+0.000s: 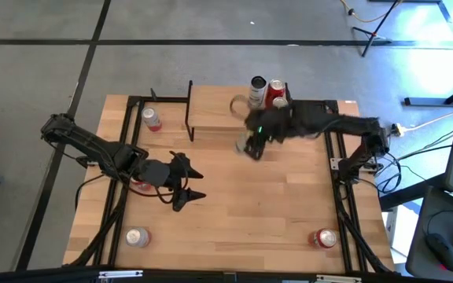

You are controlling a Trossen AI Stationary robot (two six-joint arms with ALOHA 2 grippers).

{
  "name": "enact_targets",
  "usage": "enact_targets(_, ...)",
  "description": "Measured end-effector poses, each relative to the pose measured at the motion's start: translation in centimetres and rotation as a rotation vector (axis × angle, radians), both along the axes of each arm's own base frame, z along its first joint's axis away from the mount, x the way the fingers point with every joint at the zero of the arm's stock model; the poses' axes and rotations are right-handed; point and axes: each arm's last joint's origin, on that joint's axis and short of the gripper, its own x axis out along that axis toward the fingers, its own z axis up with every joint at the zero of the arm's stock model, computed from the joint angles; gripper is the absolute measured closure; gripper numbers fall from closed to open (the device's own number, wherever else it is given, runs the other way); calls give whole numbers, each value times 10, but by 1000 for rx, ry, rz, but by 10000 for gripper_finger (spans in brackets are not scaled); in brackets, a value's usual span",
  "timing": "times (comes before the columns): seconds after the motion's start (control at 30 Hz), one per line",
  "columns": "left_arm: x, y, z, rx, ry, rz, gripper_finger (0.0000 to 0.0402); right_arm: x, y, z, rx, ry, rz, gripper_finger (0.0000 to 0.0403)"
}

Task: Place canned beverage on shelf
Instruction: Put the white and blue soda can aligned with the other white and blue soda can on the shelf

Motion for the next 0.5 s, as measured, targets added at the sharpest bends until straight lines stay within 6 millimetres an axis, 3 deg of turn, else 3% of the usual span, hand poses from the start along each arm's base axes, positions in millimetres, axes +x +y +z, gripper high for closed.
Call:
enact_targets(0.1,-1,1,-1,8,18,0,63,-7,-20,25,-9,-84,-67,168)
enact_targets(0.2,-2,1,-2,8,23,2,63,-14,-42,38,-6,-125,-147,168)
enact_targets(0.37,-2,1,-2,-4,29,12,63,-24,-75,34,46,-79,-243,168)
enact_targets(0.5,-2,1,-2,-9,29,16,63,-25,-88,25,51,-7,-272,168)
